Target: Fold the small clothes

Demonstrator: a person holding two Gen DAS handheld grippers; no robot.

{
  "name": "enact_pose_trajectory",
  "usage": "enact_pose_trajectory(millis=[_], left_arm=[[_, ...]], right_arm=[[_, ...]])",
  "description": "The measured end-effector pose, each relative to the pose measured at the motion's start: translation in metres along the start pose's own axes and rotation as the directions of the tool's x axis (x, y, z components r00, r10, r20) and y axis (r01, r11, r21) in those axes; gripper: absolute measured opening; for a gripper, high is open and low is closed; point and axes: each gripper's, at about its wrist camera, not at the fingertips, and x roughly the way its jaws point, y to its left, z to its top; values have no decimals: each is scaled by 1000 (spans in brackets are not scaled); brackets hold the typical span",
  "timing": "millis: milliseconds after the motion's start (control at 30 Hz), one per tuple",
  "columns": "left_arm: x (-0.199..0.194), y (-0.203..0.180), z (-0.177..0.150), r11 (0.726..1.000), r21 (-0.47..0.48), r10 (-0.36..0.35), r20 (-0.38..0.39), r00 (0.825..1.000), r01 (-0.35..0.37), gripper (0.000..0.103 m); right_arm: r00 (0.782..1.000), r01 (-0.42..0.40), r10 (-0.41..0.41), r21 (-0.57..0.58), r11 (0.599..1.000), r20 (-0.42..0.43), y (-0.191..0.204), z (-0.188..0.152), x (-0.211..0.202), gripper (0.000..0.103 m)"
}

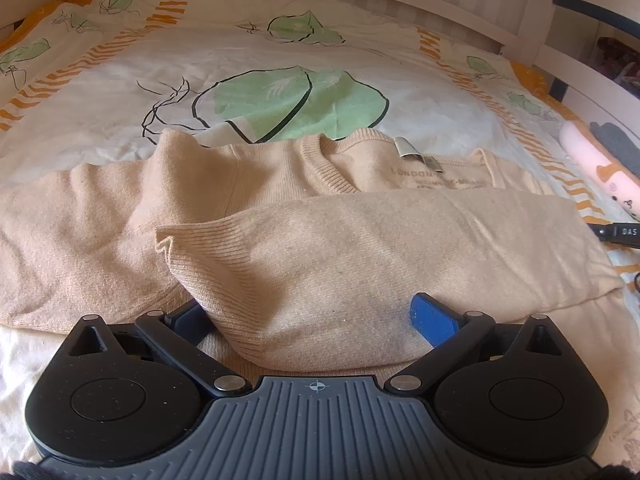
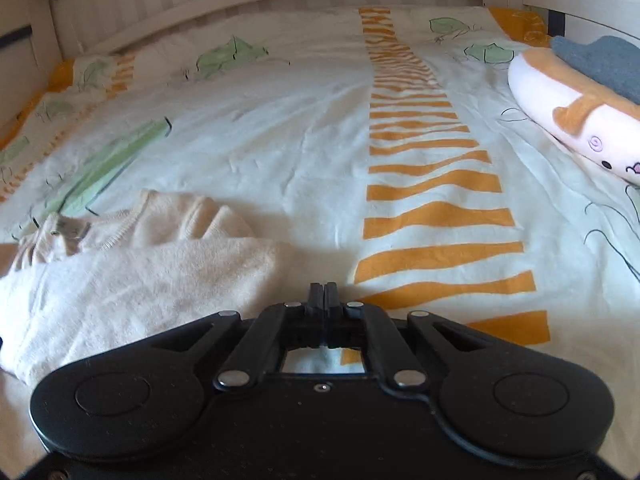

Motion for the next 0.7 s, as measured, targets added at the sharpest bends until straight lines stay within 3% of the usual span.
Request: enact_pose_trajectory(millis=[33,133,200,233,333,400,467,700], left_arm=[[-1,1,0,1000,-6,-8,0,1000,8,102],[-9,3,1,999,-35,-29,7,1000,30,102],[-18,7,1,996,-78,-44,15,999,45,102],[-23,8,0,994,-92,-49,19,999,51,102],[-43,13,-6,992,-113,-50,32,998,53,102],[-59,20,-11,992,-122,-33,42,999,38,102],[-73,30,-15,989,-146,-17,56,998,25,102],[-113,97,-15,957,-282,95,101,990,-63,102]], right_arm=[[1000,-3,3,16,1000,13,-2,0,-4,8],[998,-8,6,32,999,67,0,1,-24,35],[994,-37,35,13,999,100,9,1,-40,63],[992,-57,56,3,998,111,14,0,-47,68],[988,-93,96,-33,995,123,39,-7,-65,74],[982,-131,139,-66,989,127,61,-15,-74,90],[975,-180,191,-97,979,115,85,-24,-79,99],[956,-285,291,-136,949,27,160,-63,-75,101]])
